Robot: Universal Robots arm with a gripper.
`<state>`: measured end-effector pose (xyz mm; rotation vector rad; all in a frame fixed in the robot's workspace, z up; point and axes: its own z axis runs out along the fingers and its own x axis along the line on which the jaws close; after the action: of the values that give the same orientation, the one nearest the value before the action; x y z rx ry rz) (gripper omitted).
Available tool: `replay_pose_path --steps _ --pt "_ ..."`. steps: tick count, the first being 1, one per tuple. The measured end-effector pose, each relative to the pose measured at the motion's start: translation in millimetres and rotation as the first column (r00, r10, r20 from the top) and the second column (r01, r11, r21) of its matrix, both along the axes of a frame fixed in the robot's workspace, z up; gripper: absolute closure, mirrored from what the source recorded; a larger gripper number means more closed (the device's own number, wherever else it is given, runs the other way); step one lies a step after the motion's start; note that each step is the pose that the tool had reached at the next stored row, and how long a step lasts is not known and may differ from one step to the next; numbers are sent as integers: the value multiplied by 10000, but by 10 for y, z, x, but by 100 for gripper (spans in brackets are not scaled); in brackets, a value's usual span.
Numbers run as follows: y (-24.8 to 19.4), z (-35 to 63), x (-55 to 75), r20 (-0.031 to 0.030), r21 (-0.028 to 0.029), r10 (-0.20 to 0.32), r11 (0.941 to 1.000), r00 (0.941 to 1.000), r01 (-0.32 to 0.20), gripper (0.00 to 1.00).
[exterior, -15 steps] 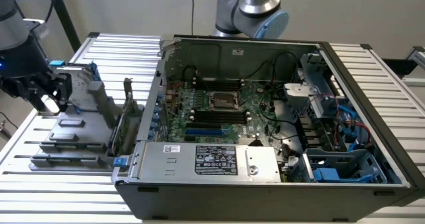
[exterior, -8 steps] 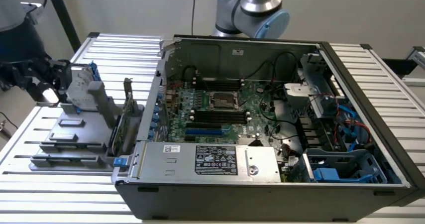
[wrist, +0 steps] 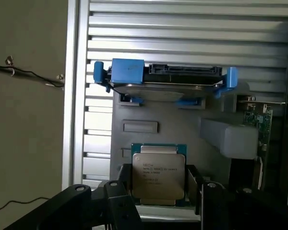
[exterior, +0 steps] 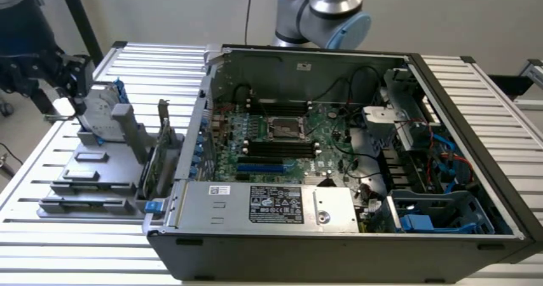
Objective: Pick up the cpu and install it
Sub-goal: 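Pick up the cpu and move it towards the insertion slot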
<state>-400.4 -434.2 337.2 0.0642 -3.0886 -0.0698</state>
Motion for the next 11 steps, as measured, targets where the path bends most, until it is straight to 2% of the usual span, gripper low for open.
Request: replay_pose_path --steps 6,11 --pt "-19 275 233 -18 88 51 9999 10000 -50 45" --pt "-23 495 458 -52 138 55 9999 10000 -54 45"
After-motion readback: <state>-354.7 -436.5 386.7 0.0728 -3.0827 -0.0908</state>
